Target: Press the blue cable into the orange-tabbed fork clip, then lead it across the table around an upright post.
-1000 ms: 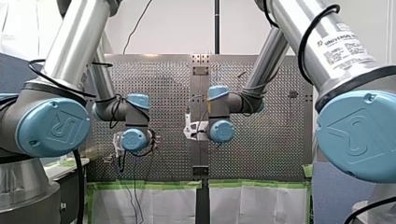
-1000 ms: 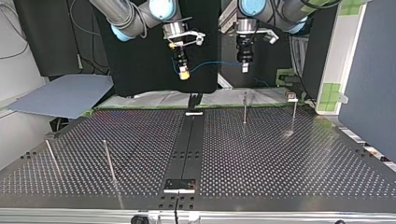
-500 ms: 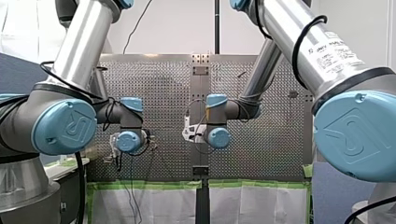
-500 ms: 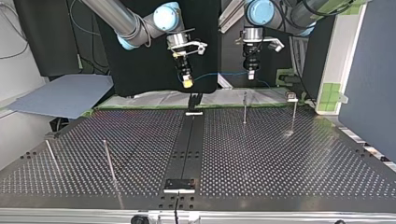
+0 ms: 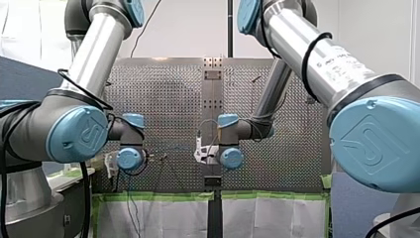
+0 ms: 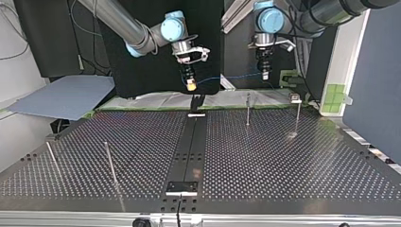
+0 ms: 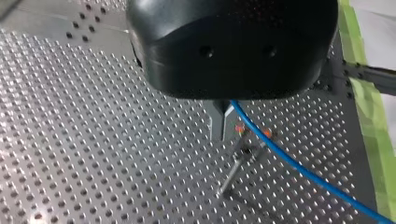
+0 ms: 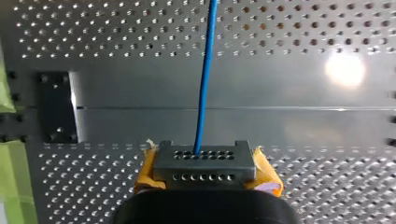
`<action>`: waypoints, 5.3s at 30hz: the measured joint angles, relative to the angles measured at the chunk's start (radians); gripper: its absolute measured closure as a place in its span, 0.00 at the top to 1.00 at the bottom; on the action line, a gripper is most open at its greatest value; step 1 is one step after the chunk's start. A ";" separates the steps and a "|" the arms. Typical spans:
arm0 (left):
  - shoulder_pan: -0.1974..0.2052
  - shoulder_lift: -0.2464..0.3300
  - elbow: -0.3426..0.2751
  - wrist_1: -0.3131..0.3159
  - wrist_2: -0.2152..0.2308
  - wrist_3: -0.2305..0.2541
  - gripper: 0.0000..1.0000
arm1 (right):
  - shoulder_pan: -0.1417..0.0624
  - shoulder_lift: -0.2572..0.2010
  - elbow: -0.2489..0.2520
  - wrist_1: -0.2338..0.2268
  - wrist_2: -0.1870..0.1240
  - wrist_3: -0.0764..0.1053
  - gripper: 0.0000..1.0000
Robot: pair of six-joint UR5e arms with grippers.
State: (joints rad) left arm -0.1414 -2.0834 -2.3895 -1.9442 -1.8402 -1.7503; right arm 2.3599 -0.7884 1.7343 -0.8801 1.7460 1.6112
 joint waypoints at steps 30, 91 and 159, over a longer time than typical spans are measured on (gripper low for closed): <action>0.047 -0.156 0.219 -0.097 0.127 -0.067 0.00 | -0.101 0.113 -0.080 0.032 -0.063 -0.002 0.00; 0.103 -0.229 0.337 -0.182 0.219 -0.177 0.00 | -0.167 0.169 -0.125 0.041 -0.103 -0.003 0.00; 0.185 -0.263 0.496 -0.262 0.289 -0.275 0.00 | -0.344 0.214 -0.409 0.222 -0.120 0.002 0.00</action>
State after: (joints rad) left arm 0.0431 -2.3459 -1.8940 -2.2064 -1.5515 -2.0258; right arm 2.0163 -0.5746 1.3252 -0.6583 1.6265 1.6131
